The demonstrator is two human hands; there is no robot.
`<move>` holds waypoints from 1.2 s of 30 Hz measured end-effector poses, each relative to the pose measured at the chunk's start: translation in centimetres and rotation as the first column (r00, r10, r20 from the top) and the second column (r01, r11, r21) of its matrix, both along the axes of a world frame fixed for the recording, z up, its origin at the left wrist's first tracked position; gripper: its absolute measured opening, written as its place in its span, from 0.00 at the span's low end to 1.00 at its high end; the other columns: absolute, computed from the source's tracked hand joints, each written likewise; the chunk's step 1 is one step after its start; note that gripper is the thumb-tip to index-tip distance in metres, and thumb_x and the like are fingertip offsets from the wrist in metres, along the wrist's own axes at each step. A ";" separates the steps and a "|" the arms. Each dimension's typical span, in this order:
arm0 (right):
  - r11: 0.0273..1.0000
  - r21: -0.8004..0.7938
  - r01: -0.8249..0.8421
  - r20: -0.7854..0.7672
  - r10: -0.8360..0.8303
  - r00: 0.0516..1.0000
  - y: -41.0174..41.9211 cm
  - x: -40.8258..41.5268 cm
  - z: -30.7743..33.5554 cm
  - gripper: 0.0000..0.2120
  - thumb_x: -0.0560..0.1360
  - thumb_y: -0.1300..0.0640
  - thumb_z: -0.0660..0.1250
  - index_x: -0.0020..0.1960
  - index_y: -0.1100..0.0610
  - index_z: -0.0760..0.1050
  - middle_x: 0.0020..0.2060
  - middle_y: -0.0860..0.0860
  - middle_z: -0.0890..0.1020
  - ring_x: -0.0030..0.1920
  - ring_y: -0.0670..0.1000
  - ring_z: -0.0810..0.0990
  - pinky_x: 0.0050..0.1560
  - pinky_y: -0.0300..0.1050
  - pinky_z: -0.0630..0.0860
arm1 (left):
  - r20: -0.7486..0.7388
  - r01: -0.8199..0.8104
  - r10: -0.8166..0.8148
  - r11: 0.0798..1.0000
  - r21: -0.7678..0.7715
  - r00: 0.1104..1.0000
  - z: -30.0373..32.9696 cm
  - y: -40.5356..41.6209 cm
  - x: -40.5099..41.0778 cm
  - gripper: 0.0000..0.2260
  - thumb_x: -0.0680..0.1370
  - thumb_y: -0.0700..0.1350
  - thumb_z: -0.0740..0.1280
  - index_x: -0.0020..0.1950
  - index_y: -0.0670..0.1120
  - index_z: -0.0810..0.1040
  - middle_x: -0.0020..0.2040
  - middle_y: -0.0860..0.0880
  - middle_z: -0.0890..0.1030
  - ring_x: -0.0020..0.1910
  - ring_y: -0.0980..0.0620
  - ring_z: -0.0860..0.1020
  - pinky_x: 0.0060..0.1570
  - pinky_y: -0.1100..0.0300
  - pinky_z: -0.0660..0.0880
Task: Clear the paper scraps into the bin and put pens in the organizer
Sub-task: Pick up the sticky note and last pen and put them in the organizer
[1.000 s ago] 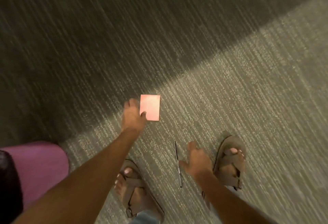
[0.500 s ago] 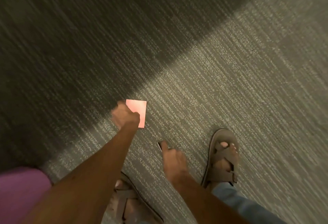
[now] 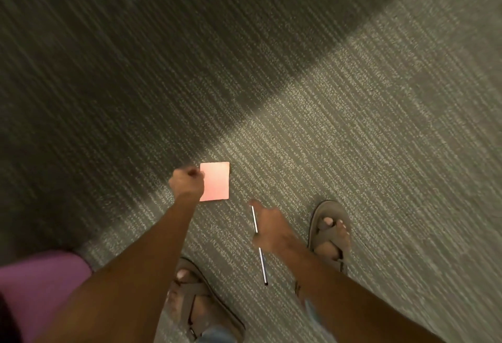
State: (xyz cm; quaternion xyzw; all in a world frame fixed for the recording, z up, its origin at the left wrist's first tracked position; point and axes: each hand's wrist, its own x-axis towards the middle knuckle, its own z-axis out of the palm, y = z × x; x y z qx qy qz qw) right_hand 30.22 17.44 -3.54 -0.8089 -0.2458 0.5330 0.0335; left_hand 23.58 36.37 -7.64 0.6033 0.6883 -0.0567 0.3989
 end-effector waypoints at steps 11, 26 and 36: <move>0.930 0.254 0.265 -0.164 -0.228 0.960 2.3 10.4 20.1 0.41 0.69 0.67 0.72 0.75 0.46 0.59 0.42 0.54 0.81 0.34 0.50 0.82 0.37 0.47 0.82 | 0.419 0.107 -0.004 0.969 -0.222 0.908 23.4 2.7 5.0 0.17 0.73 0.27 0.67 0.58 0.42 0.79 0.35 0.43 0.76 0.36 0.52 0.79 0.32 0.59 0.81; 0.719 0.369 0.589 -0.616 -0.285 0.734 2.4 28.1 62.4 0.36 0.68 0.71 0.75 0.68 0.46 0.69 0.34 0.52 0.82 0.37 0.53 0.84 0.37 0.48 0.82 | 0.637 0.126 -0.033 0.987 -0.101 0.770 67.1 1.4 16.3 0.14 0.73 0.27 0.68 0.55 0.41 0.80 0.27 0.53 0.81 0.30 0.57 0.79 0.32 0.64 0.79; 0.732 0.465 0.499 -0.557 -0.196 0.807 4.6 38.2 72.9 0.35 0.68 0.70 0.75 0.68 0.46 0.69 0.38 0.55 0.82 0.40 0.57 0.85 0.39 0.50 0.83 | 0.687 0.162 -0.073 0.985 -0.066 0.723 76.9 1.6 24.3 0.15 0.72 0.28 0.69 0.56 0.41 0.80 0.36 0.45 0.84 0.35 0.52 0.84 0.36 0.59 0.81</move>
